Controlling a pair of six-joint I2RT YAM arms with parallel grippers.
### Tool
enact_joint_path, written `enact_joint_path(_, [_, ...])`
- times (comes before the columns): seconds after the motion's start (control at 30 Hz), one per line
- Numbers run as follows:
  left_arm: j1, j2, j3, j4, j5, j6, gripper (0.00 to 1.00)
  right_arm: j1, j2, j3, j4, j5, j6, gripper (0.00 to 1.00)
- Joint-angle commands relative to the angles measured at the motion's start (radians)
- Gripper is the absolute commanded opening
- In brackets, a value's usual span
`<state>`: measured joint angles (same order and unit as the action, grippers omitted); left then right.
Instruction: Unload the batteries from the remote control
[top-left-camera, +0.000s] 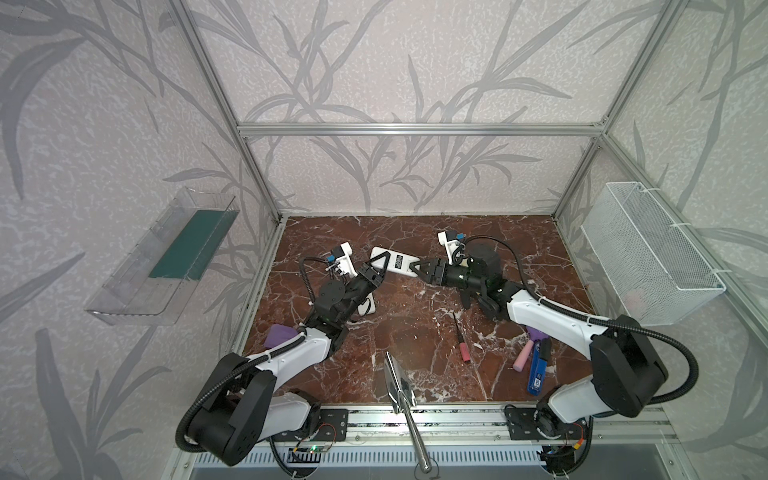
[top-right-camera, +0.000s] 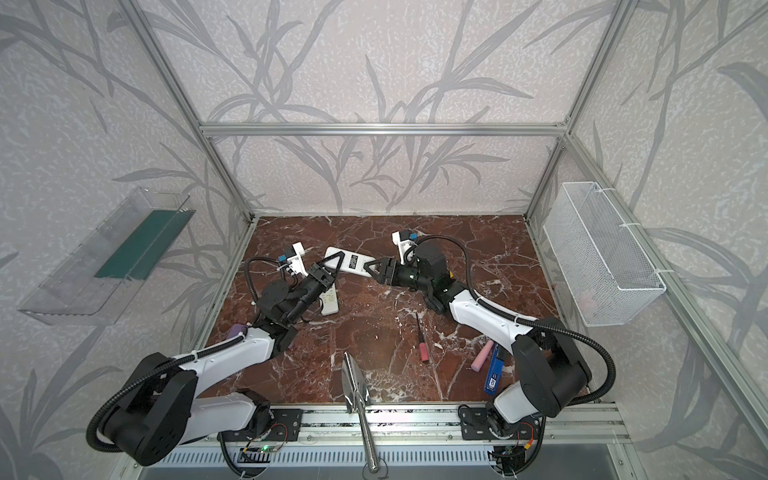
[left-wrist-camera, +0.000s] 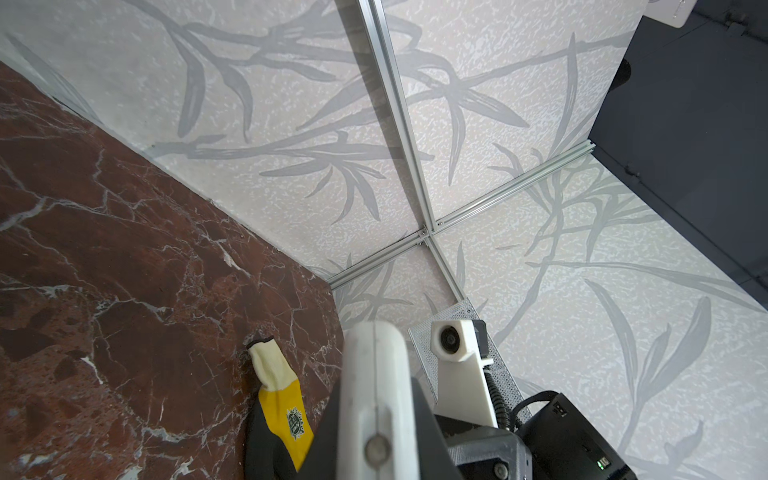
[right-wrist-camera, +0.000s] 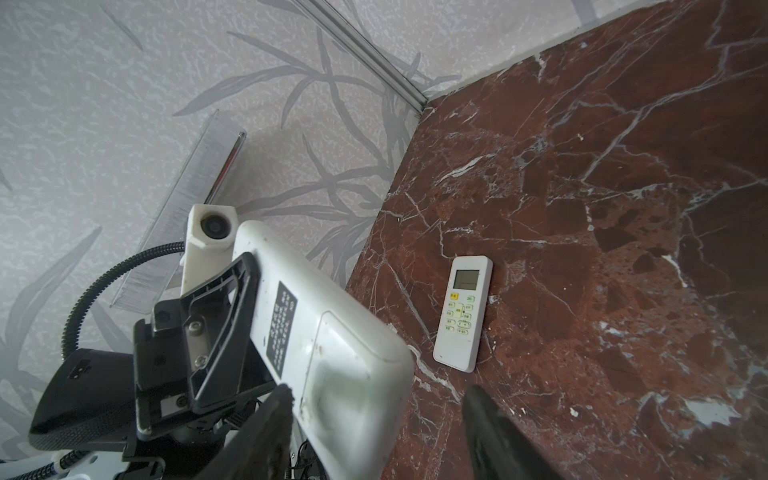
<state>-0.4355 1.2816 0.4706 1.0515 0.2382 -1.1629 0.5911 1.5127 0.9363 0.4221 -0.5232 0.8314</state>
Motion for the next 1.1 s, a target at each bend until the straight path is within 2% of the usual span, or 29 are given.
enact_joint_path(0.0, [0.001,0.043,0.030,0.158,0.030,-0.094,0.00,0.000,0.012,0.039,0.089,-0.036,0.033,0.60])
enact_joint_path(0.13, [0.001,0.078,0.021,0.229,0.029,-0.127,0.00,0.000,0.020,0.059,0.055,-0.041,0.019,0.51])
enact_joint_path(0.4, [0.001,0.078,0.036,0.234,0.045,-0.136,0.00,-0.003,0.028,0.053,0.039,-0.024,0.001,0.34])
enact_joint_path(0.63, [0.001,0.061,0.036,0.231,0.049,-0.144,0.00,-0.027,0.021,0.034,0.033,-0.026,0.001,0.25])
enact_joint_path(0.7, [0.002,0.055,0.041,0.225,0.048,-0.142,0.00,-0.033,0.011,0.024,0.032,-0.026,-0.004,0.25])
enact_joint_path(0.83, [0.002,0.061,0.049,0.216,0.048,-0.144,0.00,-0.036,0.004,0.032,0.008,-0.035,-0.021,0.32])
enact_joint_path(1.0, [0.001,0.070,0.047,0.220,0.040,-0.144,0.00,-0.035,-0.002,0.038,-0.008,-0.025,-0.031,0.46])
enact_joint_path(1.07, [0.001,0.071,0.042,0.223,0.036,-0.143,0.00,-0.035,-0.005,0.038,-0.015,-0.017,-0.033,0.49])
